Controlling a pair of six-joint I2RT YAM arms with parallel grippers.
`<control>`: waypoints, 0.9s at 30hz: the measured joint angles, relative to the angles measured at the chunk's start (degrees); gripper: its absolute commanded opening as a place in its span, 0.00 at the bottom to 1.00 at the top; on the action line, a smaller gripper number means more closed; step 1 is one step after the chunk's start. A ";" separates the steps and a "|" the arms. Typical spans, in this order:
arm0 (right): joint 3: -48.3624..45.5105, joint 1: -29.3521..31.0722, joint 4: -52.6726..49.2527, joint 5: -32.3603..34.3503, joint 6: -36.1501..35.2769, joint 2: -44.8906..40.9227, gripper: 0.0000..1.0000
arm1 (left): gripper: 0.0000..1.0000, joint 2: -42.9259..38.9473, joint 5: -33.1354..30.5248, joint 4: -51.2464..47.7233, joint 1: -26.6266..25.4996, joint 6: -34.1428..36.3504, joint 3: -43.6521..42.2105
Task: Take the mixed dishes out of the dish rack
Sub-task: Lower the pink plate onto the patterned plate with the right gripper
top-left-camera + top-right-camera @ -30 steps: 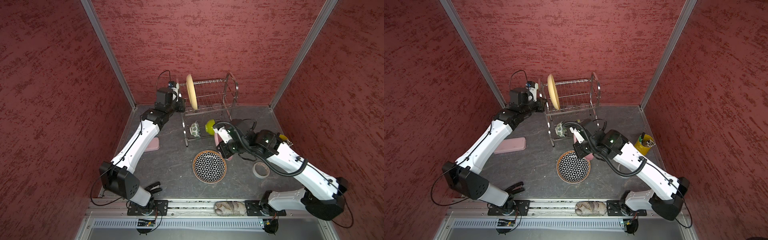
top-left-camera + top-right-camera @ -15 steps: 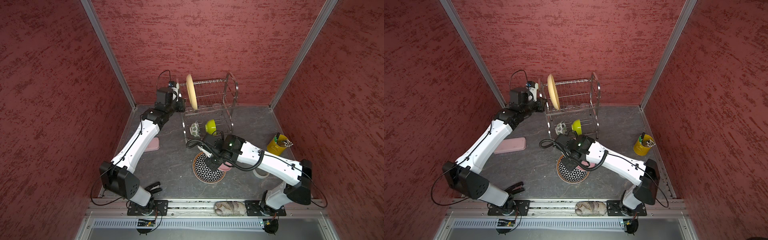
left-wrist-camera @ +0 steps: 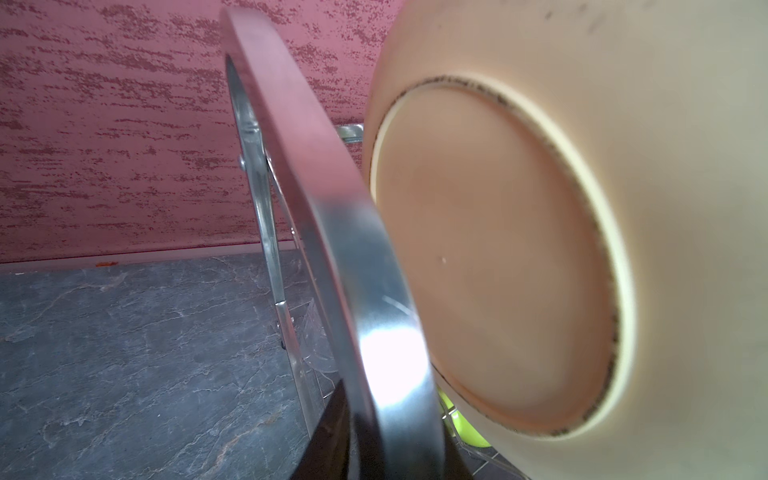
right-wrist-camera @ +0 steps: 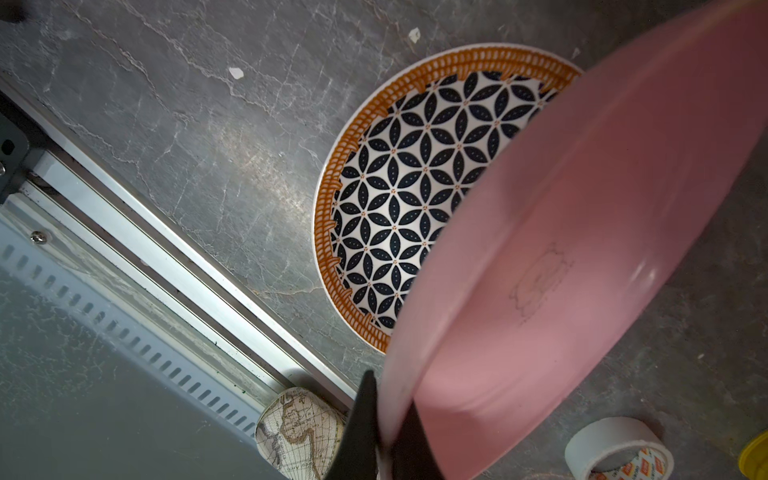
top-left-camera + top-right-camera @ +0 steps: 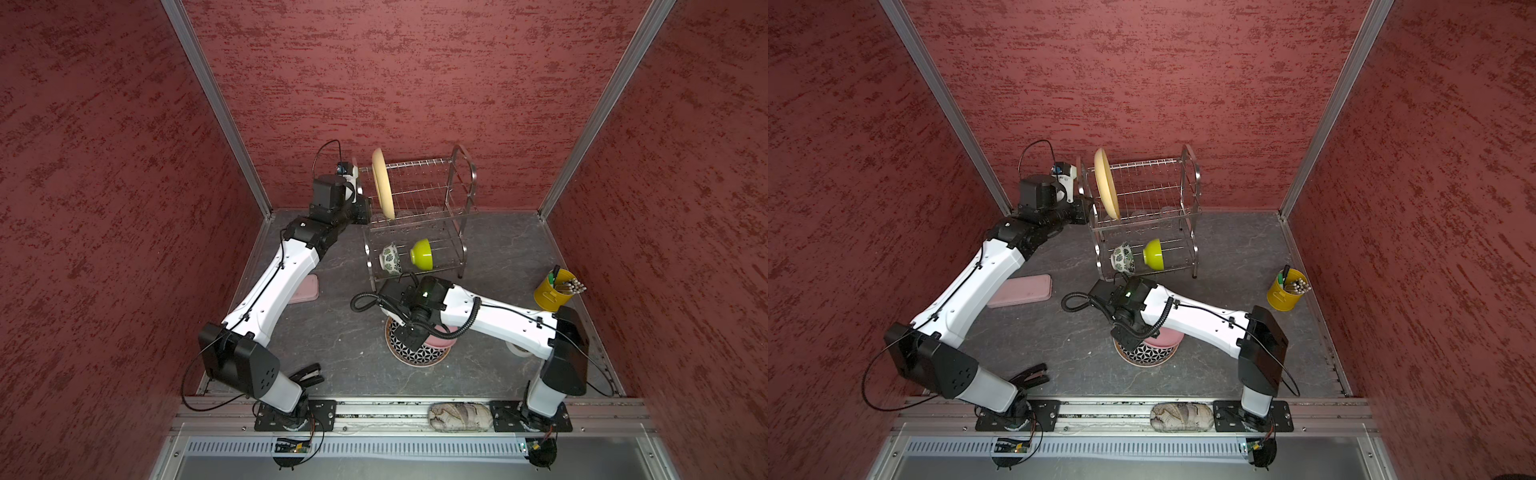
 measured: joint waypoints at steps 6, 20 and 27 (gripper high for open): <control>0.70 0.92 0.28 -0.90 -0.83 3.08 0.00 | 0.24 0.00 -0.04 0.00 -0.02 0.07 0.00; 0.48 1.99 2.67 -4.22 -1.16 7.43 0.14 | 0.24 0.00 0.00 0.09 -0.02 -0.22 -0.02; -1.22 2.12 4.07 -7.06 -1.14 8.09 0.24 | 0.25 0.00 0.04 0.20 -0.02 -0.39 -0.04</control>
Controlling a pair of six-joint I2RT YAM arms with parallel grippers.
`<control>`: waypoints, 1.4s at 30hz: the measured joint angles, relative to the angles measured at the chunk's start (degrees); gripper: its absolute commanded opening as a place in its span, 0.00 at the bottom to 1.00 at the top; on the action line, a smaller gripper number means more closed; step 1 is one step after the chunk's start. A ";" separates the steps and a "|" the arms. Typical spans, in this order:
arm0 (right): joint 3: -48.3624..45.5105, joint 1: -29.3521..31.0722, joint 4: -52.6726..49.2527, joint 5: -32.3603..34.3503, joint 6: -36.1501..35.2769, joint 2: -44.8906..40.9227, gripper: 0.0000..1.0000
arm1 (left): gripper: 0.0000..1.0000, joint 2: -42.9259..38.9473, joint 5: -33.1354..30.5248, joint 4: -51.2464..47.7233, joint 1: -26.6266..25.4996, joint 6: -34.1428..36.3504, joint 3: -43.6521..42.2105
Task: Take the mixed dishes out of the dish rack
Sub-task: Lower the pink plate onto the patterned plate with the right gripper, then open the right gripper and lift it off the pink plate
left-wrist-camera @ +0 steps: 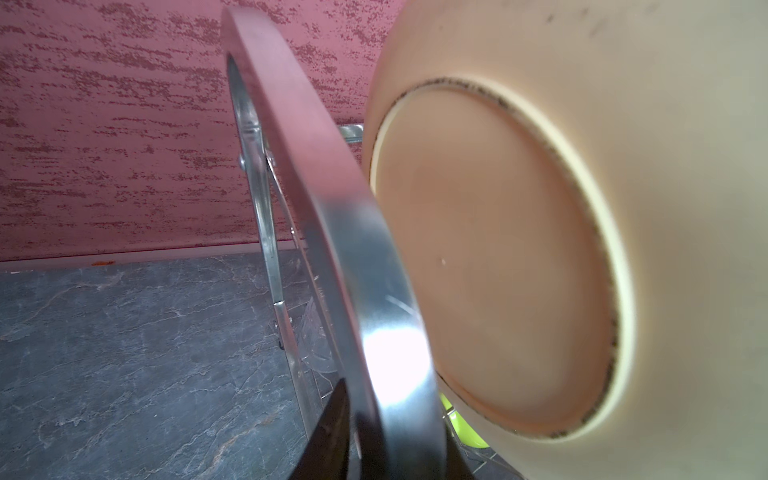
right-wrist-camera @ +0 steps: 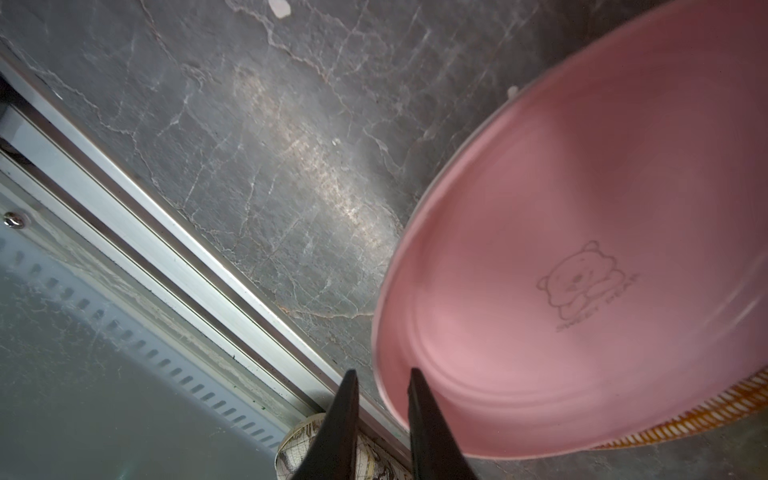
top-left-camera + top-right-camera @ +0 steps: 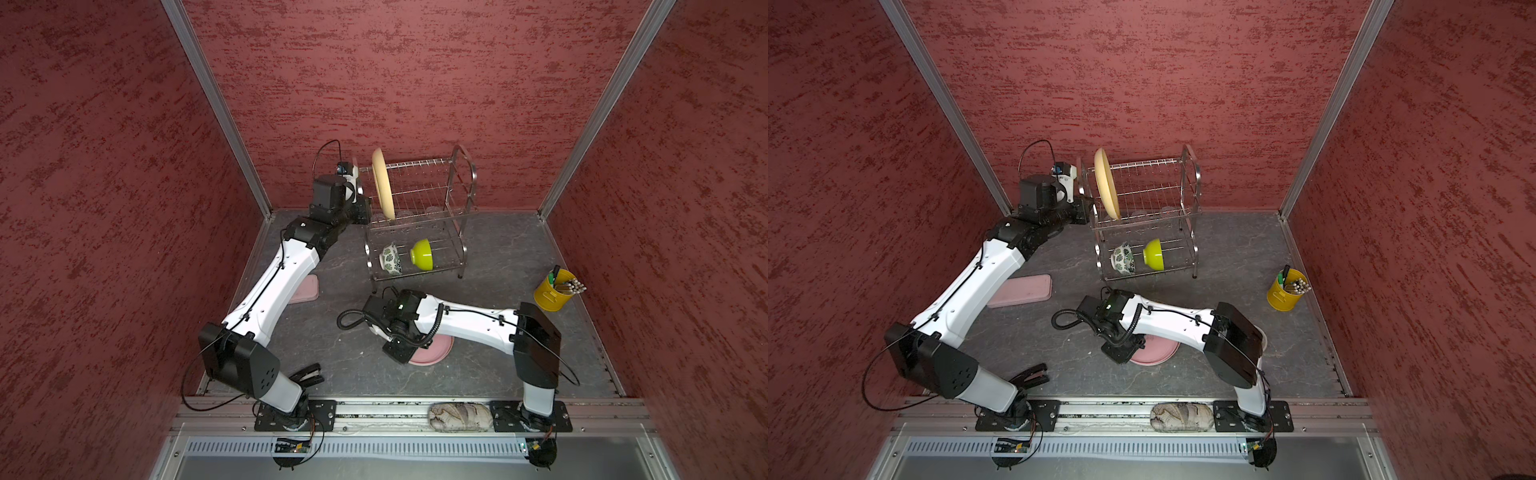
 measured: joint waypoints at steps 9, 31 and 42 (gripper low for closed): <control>-0.81 0.00 1.60 -1.81 0.04 0.11 0.16 | 0.25 0.00 0.07 0.02 0.00 -0.39 -0.02; -3.23 0.00 6.36 -2.27 0.96 0.11 0.04 | 0.25 0.00 0.13 0.11 0.00 -0.46 -0.07; 11.47 -1.68 3.06 3.93 1.29 -10.29 0.05 | 0.21 0.00 -0.07 0.02 0.00 -0.02 -0.07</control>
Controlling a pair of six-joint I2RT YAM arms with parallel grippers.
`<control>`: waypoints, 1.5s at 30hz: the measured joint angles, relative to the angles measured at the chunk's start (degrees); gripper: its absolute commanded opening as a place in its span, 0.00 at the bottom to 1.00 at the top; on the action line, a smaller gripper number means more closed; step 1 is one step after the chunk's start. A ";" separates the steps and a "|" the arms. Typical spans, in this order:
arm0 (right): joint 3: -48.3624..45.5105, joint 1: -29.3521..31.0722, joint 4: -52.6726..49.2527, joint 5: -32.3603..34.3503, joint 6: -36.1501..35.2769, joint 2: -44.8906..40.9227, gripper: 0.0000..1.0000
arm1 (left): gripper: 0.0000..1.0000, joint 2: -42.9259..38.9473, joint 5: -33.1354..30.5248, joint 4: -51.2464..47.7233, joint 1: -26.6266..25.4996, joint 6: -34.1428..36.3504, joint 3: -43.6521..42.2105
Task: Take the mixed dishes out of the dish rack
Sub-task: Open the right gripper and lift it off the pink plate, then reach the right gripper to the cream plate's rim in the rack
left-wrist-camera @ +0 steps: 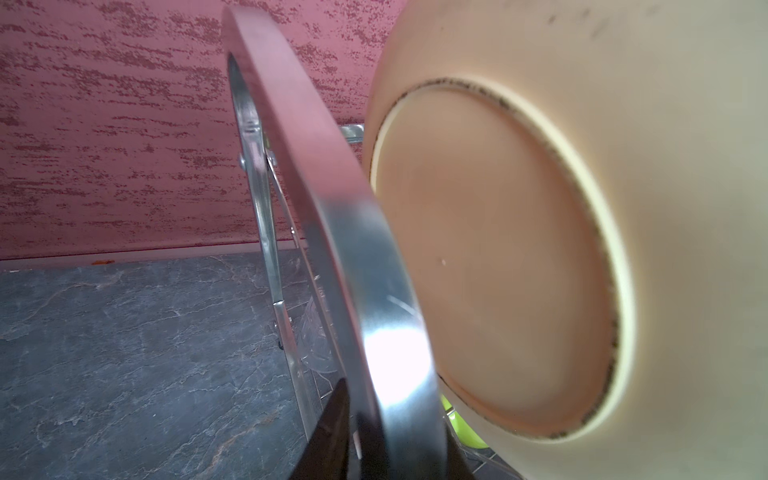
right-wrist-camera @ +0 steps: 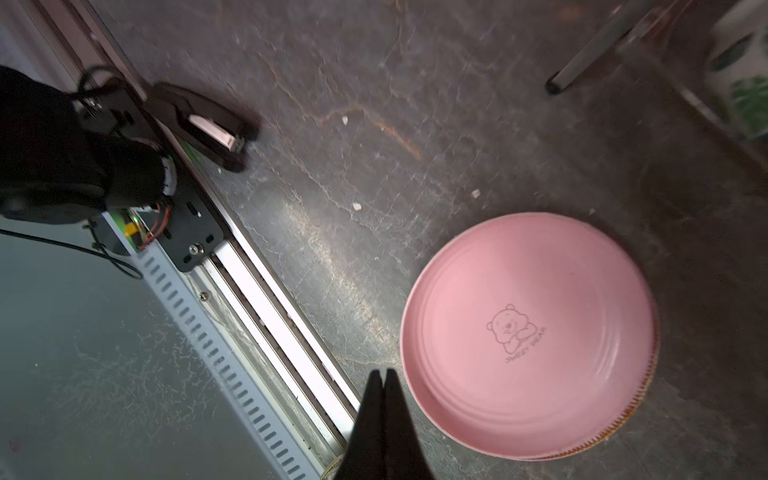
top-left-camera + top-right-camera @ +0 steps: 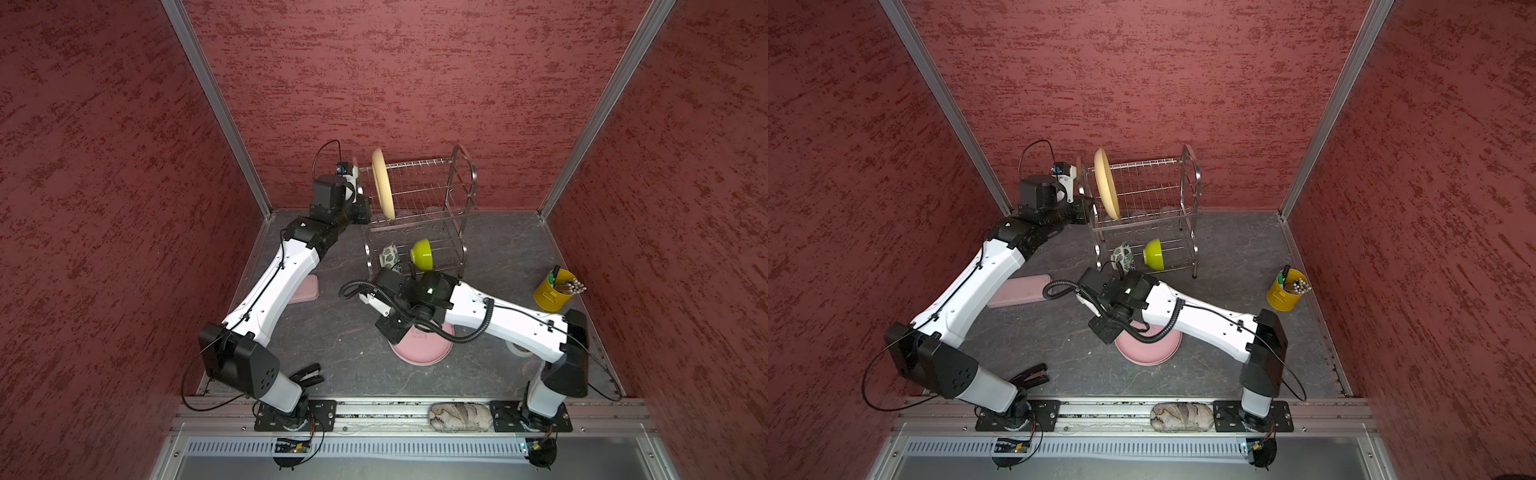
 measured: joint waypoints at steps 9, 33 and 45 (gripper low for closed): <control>13.68 -4.76 -0.22 2.54 -1.05 -7.50 0.09 | 0.18 -0.04 -0.46 -0.07 -0.15 0.83 0.00; 42.66 -20.17 11.04 6.08 -8.22 7.37 0.37 | 0.16 -0.59 -1.38 1.18 -0.37 1.03 -1.14; 42.77 -26.67 19.96 -1.22 -6.38 15.28 0.38 | 0.17 -0.68 -1.31 1.49 -0.37 1.20 -1.36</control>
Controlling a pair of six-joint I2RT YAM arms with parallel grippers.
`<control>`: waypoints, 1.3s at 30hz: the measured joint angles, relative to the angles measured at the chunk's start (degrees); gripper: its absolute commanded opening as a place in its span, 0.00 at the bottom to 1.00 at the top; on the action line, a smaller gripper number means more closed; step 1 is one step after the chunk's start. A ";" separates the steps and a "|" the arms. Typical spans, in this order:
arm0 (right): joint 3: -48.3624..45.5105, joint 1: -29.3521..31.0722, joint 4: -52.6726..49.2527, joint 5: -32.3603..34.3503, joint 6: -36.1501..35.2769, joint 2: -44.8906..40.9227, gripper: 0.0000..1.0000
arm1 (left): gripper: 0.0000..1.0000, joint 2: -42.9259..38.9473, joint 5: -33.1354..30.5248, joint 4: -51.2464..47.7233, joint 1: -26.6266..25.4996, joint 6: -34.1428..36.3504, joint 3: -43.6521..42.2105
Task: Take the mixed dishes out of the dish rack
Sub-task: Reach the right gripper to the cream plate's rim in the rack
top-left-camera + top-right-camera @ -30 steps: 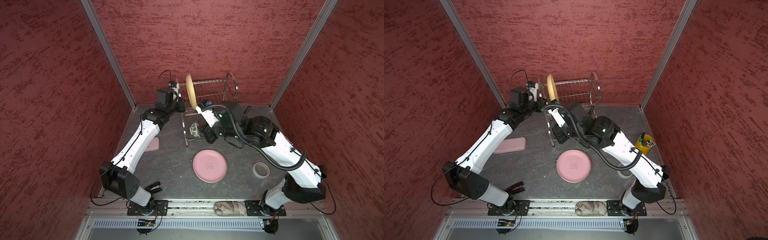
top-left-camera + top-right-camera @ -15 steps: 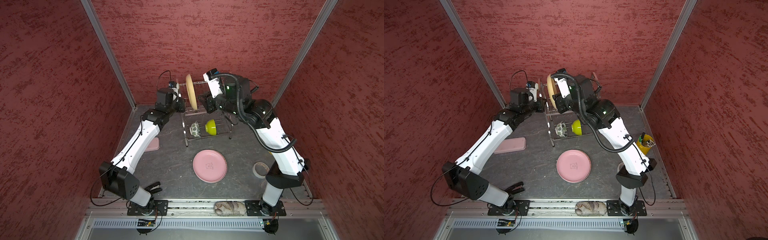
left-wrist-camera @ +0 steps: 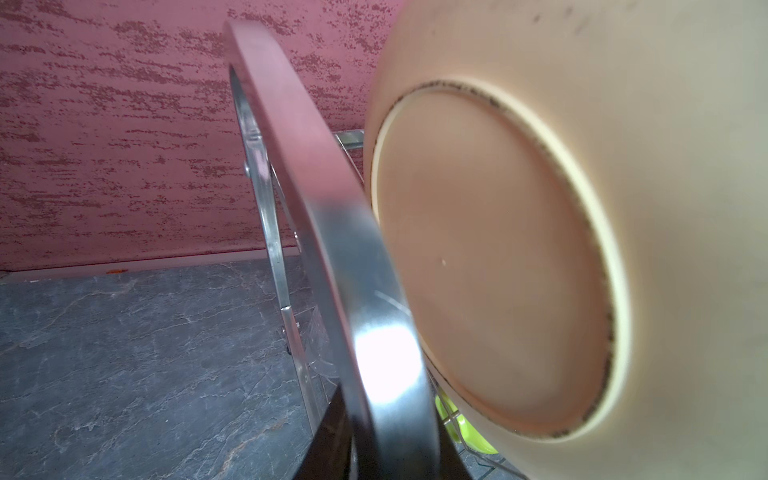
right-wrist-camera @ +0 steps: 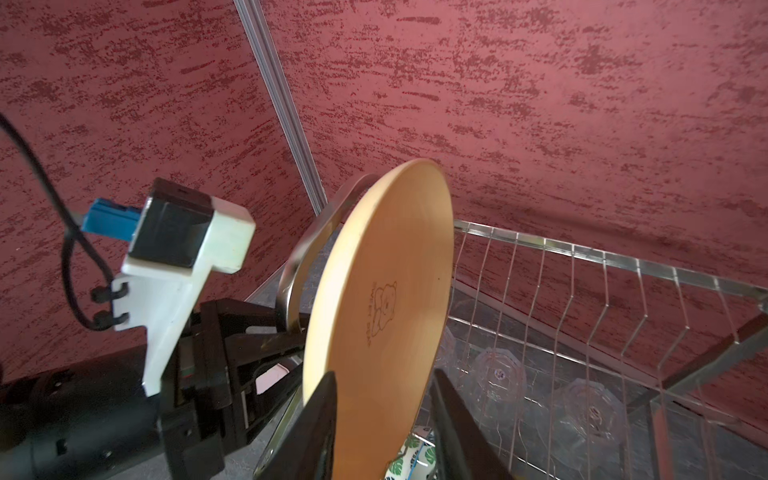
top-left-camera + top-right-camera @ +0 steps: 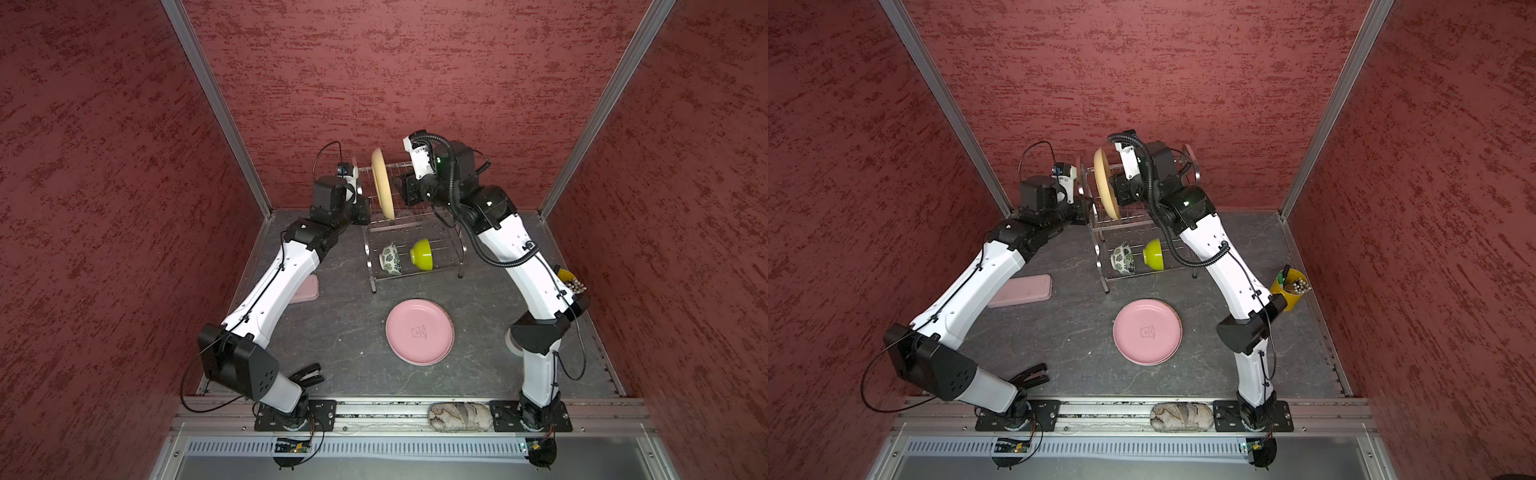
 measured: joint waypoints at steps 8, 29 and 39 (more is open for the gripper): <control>0.00 -0.50 1.60 -3.17 0.68 2.62 0.38 | 0.17 -0.15 0.00 0.28 0.00 0.02 -0.28; -4.00 -0.98 3.43 -5.88 1.70 -7.23 0.46 | 0.18 -0.15 0.00 0.31 0.00 0.00 -0.28; -4.13 -0.98 3.50 -8.31 2.27 -3.63 0.45 | 0.18 -0.15 -0.02 0.31 0.00 0.00 -0.28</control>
